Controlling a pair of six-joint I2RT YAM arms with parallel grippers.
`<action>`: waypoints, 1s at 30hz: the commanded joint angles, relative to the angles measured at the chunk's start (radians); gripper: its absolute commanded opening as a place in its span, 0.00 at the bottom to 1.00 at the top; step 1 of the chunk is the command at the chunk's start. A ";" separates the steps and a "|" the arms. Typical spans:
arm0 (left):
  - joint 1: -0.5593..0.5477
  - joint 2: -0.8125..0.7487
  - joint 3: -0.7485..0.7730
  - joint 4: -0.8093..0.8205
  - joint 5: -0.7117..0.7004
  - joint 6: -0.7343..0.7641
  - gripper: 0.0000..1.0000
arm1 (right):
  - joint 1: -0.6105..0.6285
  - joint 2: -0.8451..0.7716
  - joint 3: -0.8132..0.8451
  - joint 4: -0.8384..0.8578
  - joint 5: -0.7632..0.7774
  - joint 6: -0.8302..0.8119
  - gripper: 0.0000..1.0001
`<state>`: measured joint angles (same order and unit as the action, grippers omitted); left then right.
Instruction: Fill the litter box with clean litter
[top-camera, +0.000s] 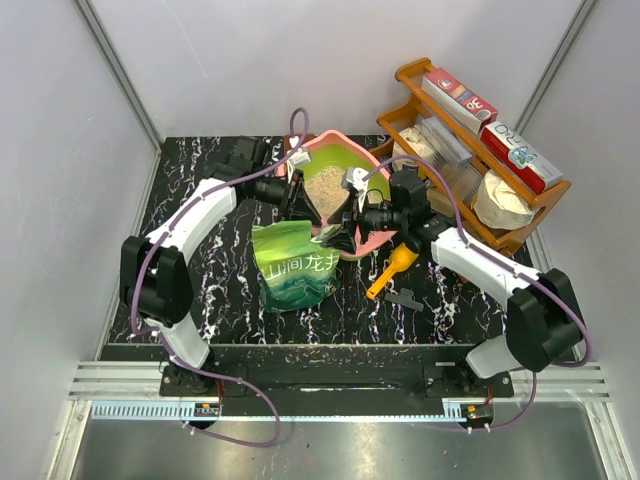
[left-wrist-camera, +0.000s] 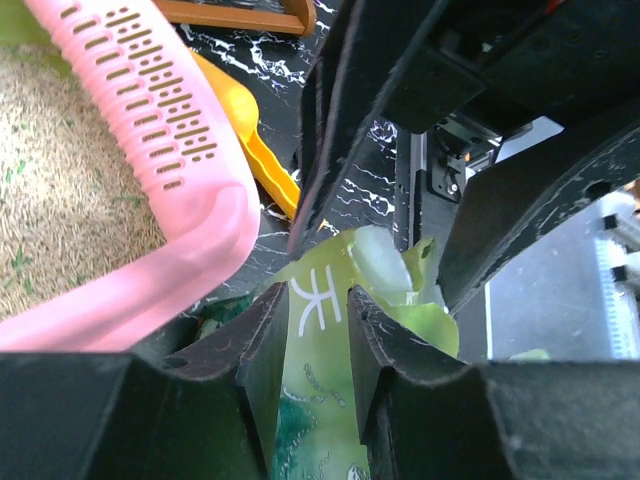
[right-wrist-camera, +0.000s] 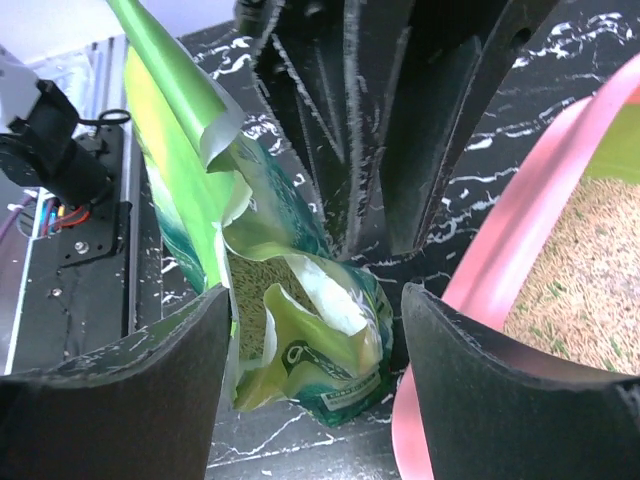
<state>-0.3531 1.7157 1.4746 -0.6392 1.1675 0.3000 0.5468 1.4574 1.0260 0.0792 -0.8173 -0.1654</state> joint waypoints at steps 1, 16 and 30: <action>0.049 0.008 0.061 -0.059 0.083 -0.013 0.35 | -0.015 0.020 -0.014 0.215 -0.121 0.107 0.72; 0.216 -0.050 0.138 -0.244 -0.057 0.077 0.39 | -0.044 0.052 -0.170 0.576 -0.243 0.366 0.67; 0.502 -0.257 0.006 -0.540 -0.123 0.277 0.45 | -0.051 0.086 -0.227 0.752 -0.267 0.480 0.31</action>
<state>0.0559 1.5303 1.5166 -1.0908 1.0542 0.4911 0.5037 1.5570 0.8131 0.7532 -1.0668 0.2924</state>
